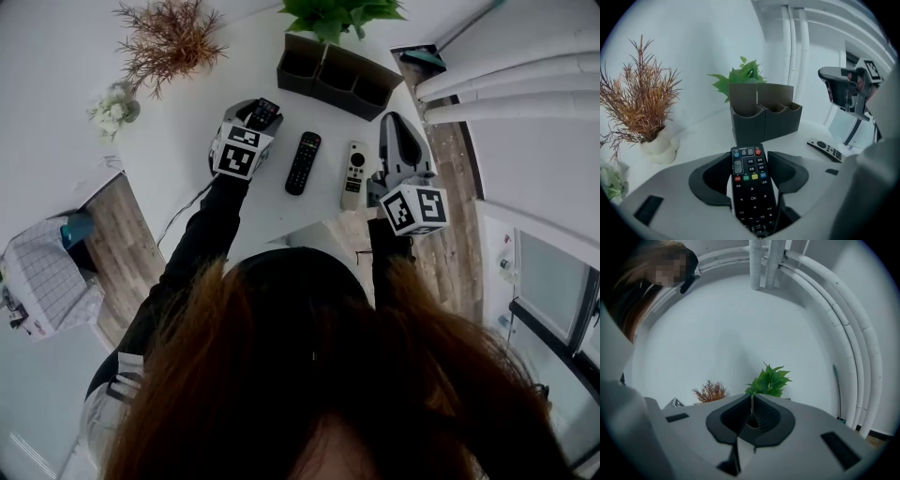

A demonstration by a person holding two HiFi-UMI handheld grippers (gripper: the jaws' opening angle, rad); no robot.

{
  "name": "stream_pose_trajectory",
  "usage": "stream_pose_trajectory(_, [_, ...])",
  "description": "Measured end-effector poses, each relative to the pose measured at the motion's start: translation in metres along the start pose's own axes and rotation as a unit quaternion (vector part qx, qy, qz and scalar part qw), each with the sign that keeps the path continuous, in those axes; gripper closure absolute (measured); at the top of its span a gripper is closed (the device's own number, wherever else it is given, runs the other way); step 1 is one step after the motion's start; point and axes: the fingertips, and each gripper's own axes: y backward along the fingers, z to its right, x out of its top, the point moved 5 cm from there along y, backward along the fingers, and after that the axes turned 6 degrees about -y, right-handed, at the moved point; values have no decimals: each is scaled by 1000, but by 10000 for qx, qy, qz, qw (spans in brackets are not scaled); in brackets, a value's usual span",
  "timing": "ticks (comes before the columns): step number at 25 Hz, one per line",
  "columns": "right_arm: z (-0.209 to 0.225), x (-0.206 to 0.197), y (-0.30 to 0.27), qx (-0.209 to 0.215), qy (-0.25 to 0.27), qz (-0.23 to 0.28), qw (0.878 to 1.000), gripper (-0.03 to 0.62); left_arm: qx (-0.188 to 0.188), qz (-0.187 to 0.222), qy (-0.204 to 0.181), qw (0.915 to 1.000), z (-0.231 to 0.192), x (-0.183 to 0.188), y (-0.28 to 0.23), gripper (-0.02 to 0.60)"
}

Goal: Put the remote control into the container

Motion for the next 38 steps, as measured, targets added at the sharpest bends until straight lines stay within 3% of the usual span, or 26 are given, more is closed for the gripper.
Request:
stream_pose_trajectory(8, [-14,7,-3,179,120,33,9998,572,159,889,8,9959,-2,41,24,339])
stream_pose_trajectory(13, [-21,11,-5,291,176,49,9994,572,439,1695,-145,9844,-8,78,45,341])
stream_pose_trajectory(19, [-29,12,-2,384,224,60,9990,572,546,2292,-190,9717,-9,114,64,347])
stream_pose_trajectory(33, [-17,17,9,282,202,131,9993,572,676,3010,-263,9508,-13,181,86,348])
stream_pose_trajectory(38, [-11,17,9,228,183,112,9995,572,741,3092,-238,9478,-19,196,81,348])
